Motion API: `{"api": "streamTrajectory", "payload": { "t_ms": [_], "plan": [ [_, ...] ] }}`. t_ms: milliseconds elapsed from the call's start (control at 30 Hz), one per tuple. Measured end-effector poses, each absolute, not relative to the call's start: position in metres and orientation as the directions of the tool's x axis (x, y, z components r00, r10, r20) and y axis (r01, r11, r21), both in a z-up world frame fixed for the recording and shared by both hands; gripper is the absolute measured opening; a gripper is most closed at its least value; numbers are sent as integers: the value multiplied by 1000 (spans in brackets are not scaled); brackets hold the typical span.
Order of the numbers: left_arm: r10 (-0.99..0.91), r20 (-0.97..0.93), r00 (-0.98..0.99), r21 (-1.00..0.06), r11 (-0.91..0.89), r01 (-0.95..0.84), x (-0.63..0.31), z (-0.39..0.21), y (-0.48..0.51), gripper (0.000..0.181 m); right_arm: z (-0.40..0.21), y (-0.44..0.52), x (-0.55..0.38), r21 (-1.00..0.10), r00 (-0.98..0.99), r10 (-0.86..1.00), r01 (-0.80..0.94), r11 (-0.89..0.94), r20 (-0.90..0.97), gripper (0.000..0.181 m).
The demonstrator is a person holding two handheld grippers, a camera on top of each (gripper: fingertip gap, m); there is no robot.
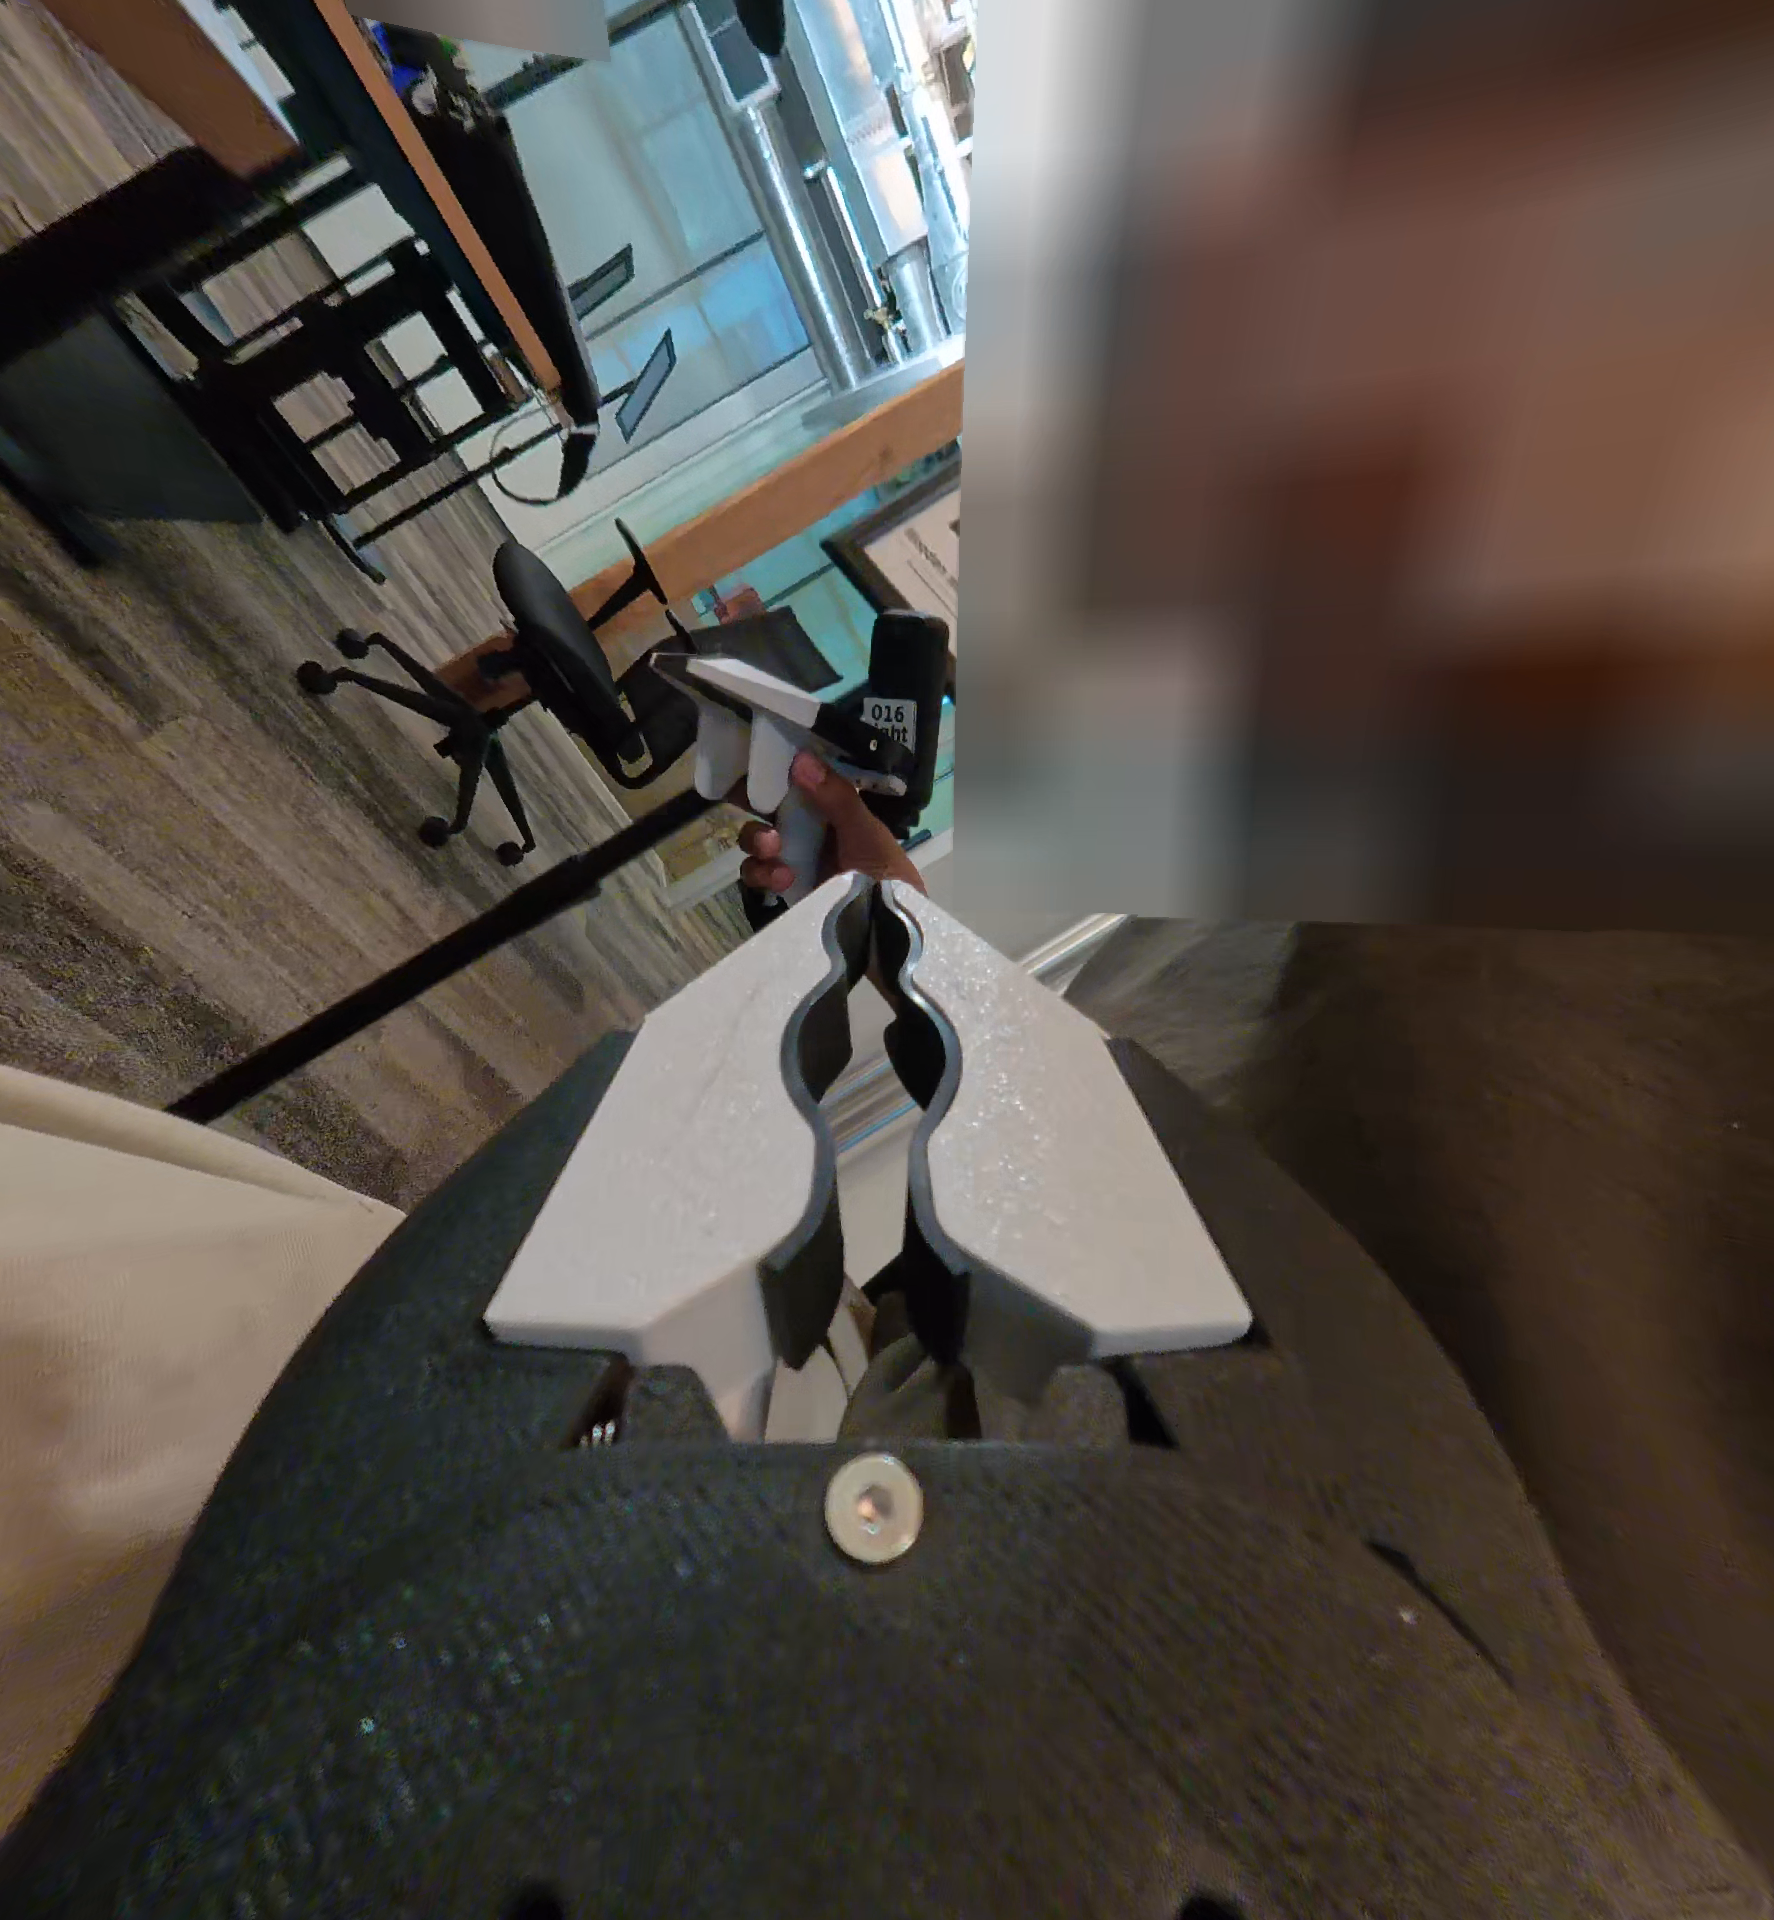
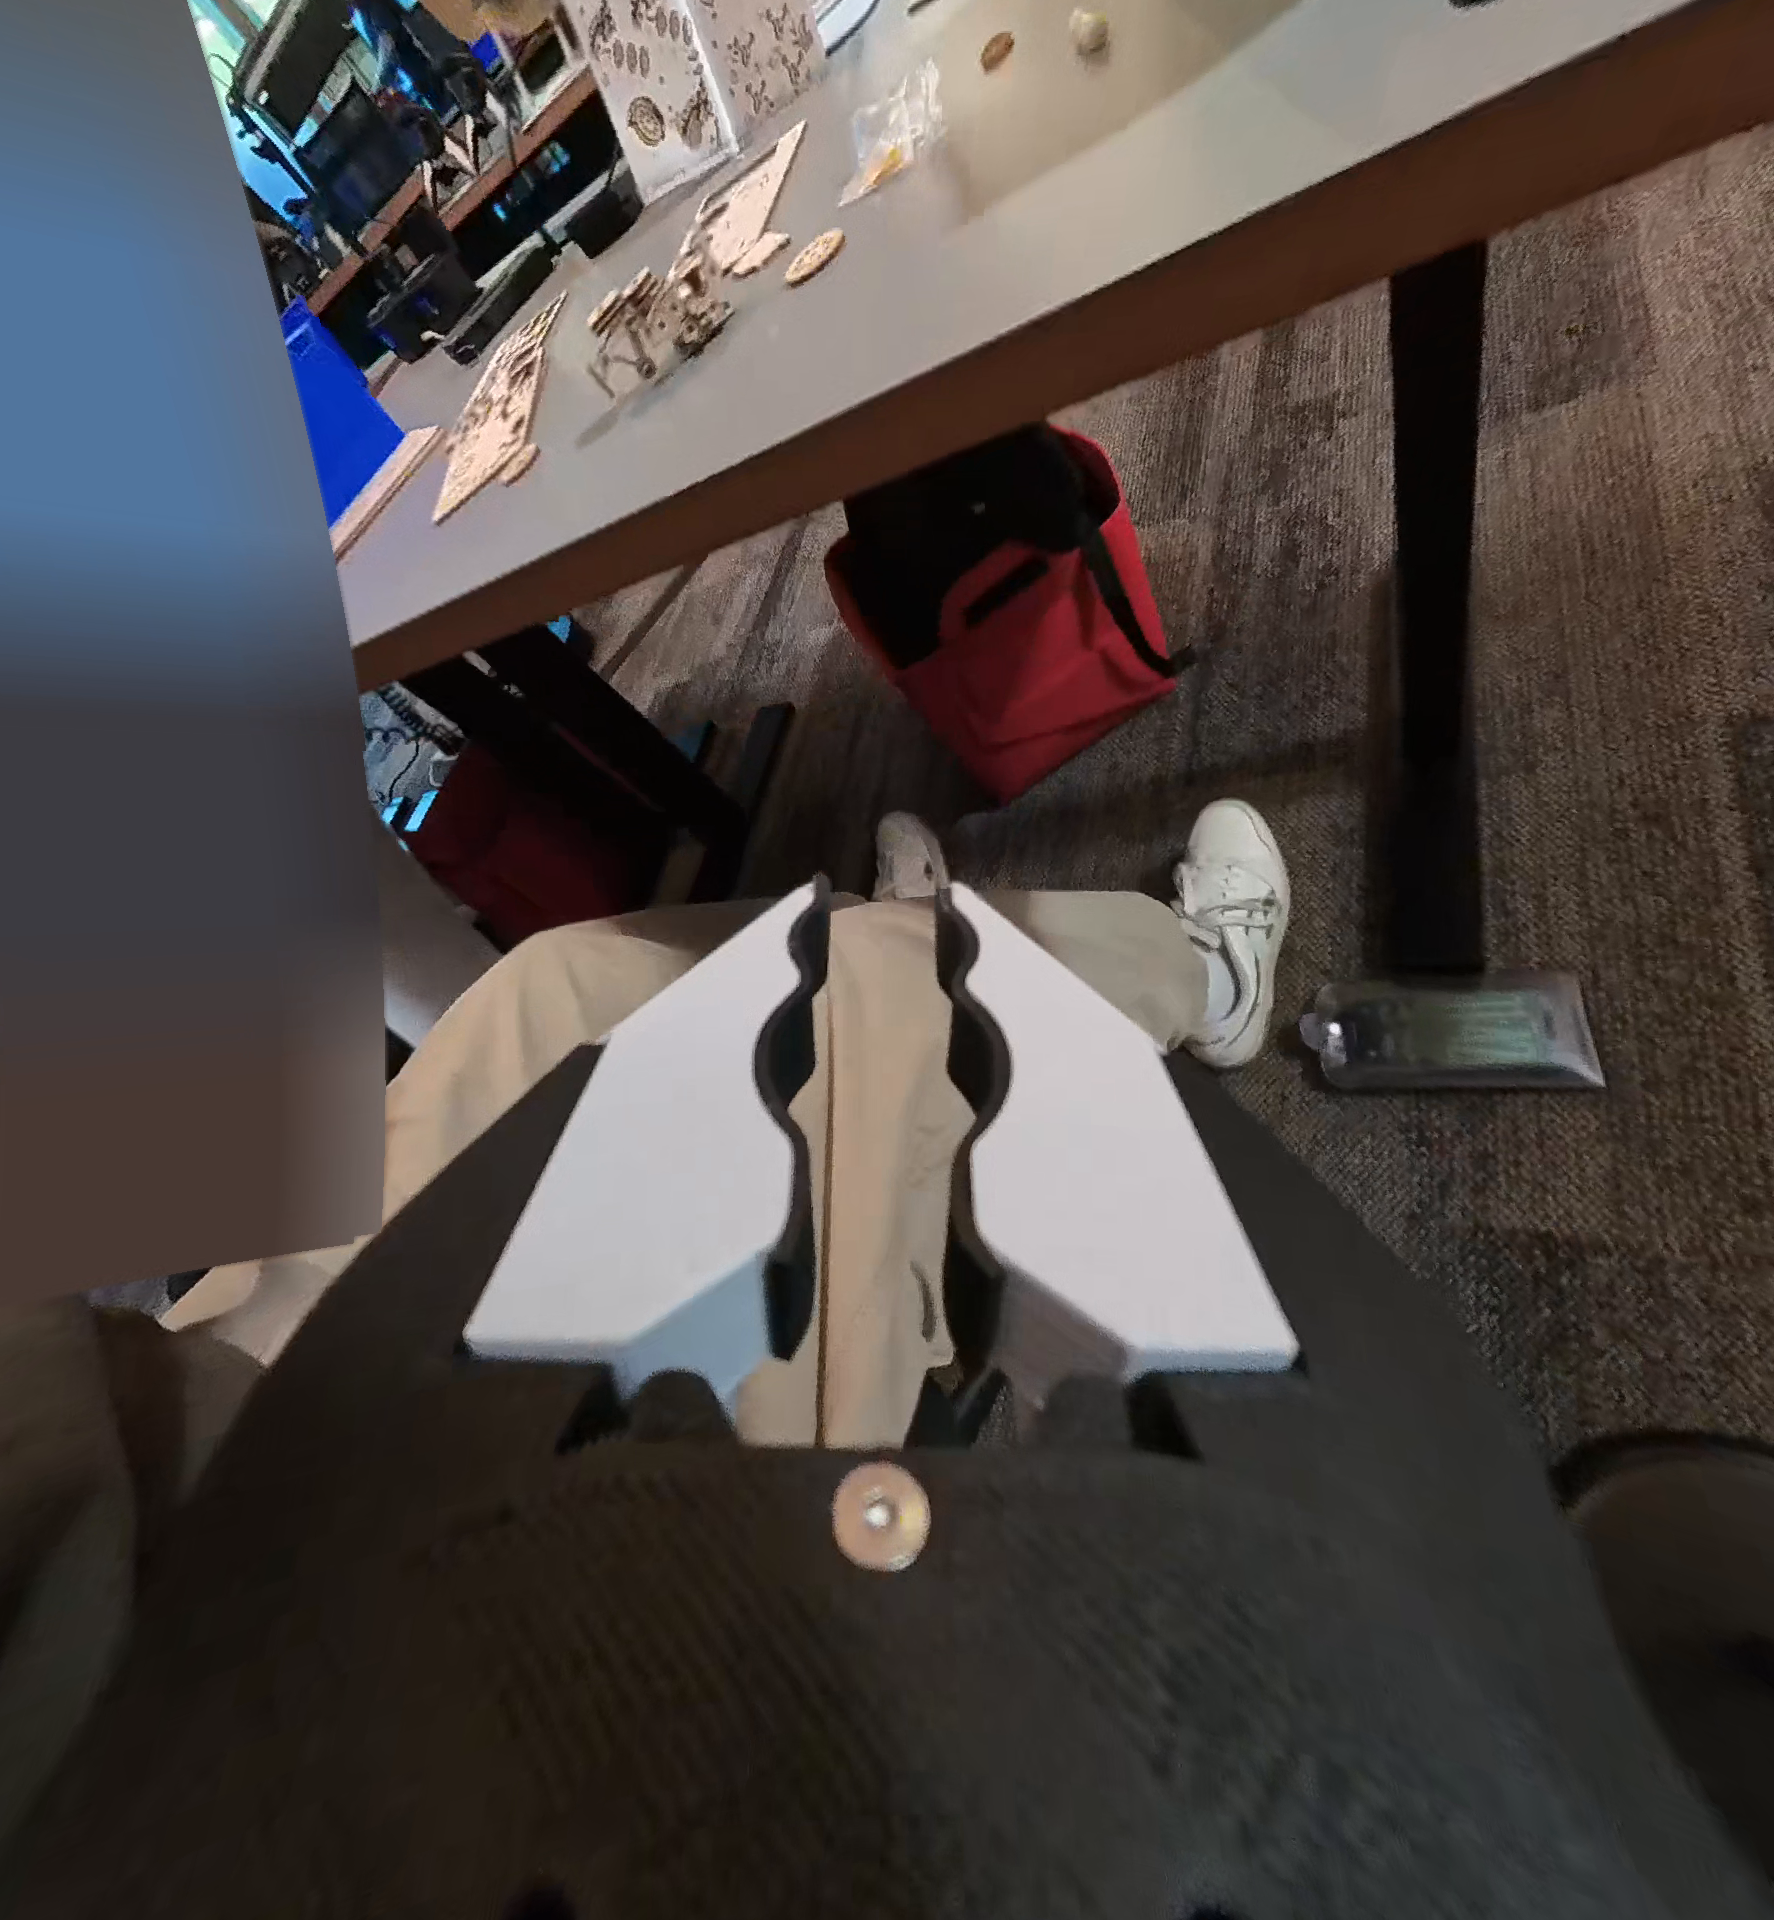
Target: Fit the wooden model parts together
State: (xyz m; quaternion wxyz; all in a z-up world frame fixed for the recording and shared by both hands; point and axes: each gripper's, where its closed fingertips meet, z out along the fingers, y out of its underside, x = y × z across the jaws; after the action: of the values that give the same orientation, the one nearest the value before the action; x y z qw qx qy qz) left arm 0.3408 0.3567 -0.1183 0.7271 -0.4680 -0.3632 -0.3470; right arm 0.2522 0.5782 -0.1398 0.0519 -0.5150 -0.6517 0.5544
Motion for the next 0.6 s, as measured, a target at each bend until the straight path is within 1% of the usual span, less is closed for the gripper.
{"api": "streamTrajectory", "payload": {
  "t_ms": [167, 333, 433, 533, 600],
  "plan": [
    [-178, 852, 493, -433, 290, 853, 391, -117, 365, 0, -148, 575, 311, -768, -471, 737, 632, -101, -485, 18],
    [-137, 847, 513, -475, 237, 847, 436, -119, 372, 0, -154, 572, 362, -765, -472, 758, 642, -54, -450, 17],
    [-115, 846, 521, -491, 216, 844, 456, -118, 376, 0, -151, 560, 387, -771, -505, 748, 636, -15, -431, 16],
    [-134, 838, 529, -497, 214, 841, 468, -105, 387, 0, -141, 554, 410, -798, -544, 762, 599, 59, -351, 15],
    [-158, 826, 541, -511, 195, 837, 473, -92, 399, 0, -135, 559, 422, -821, -557, 794, 555, 136, -245, 15]
  ]
}}
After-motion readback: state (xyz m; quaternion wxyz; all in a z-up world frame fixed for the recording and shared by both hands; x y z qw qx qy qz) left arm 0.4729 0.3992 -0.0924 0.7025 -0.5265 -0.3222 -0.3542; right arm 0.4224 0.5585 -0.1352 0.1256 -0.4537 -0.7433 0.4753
